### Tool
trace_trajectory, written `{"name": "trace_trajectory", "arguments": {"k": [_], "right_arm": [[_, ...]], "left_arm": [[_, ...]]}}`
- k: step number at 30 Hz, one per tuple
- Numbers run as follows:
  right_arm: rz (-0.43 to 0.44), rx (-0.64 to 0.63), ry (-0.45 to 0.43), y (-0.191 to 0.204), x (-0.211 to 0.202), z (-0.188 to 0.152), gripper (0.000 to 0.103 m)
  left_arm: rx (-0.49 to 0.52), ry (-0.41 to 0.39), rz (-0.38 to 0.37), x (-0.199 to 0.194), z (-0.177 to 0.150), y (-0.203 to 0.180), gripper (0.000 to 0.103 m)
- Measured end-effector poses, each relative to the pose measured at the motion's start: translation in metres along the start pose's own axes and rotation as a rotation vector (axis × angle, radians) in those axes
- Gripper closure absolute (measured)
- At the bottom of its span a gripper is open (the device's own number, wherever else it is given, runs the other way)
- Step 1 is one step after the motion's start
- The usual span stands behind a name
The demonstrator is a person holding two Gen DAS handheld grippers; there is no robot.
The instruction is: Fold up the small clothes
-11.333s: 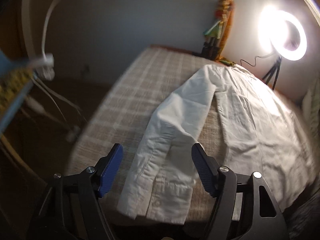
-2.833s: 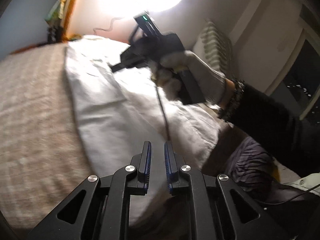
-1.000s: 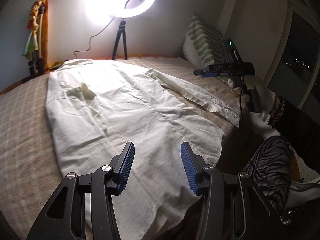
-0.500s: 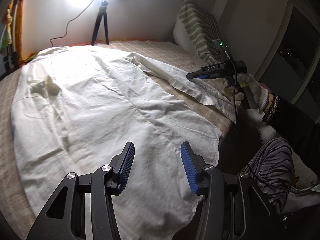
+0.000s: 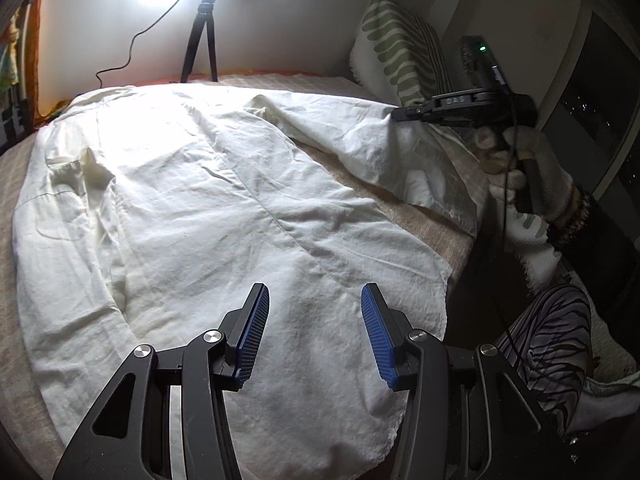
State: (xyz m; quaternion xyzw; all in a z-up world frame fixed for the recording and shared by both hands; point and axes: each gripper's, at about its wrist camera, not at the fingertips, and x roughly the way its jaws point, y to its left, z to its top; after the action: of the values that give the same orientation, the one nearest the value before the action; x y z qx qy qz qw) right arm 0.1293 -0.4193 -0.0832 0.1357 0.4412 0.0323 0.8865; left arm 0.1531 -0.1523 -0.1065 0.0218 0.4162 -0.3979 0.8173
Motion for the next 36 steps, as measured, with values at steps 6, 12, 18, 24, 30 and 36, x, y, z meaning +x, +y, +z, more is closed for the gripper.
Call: {"name": "trace_trajectory", "arguments": {"k": [6,12,18,24,30,36], "right_arm": [[0.025,-0.120,-0.019,0.067,-0.010,-0.002,0.103],[0.094,-0.246,0.054,0.133,0.010,-0.019,0.103],[0.179,-0.333,0.212,0.168,0.049,-0.051,0.095],[0.289,-0.234,0.168,0.151,0.024,-0.050,0.066],[0.215,-0.161,0.089,0.100,-0.013,-0.051,0.068],[0.031,-0.104,0.097,0.051,-0.002,-0.061,0.064]], "left_arm": [[-0.027,-0.027,0.004,-0.007,0.001,0.007,0.056],[-0.042,-0.049,0.016,-0.019,-0.004,0.014,0.056],[-0.084,-0.059,0.021,-0.029,-0.012,0.026,0.056],[-0.093,-0.053,0.016,-0.031,-0.015,0.027,0.056],[-0.063,-0.042,-0.013,-0.023,-0.011,0.014,0.056],[-0.033,-0.024,-0.017,-0.014,-0.009,0.001,0.056]]}}
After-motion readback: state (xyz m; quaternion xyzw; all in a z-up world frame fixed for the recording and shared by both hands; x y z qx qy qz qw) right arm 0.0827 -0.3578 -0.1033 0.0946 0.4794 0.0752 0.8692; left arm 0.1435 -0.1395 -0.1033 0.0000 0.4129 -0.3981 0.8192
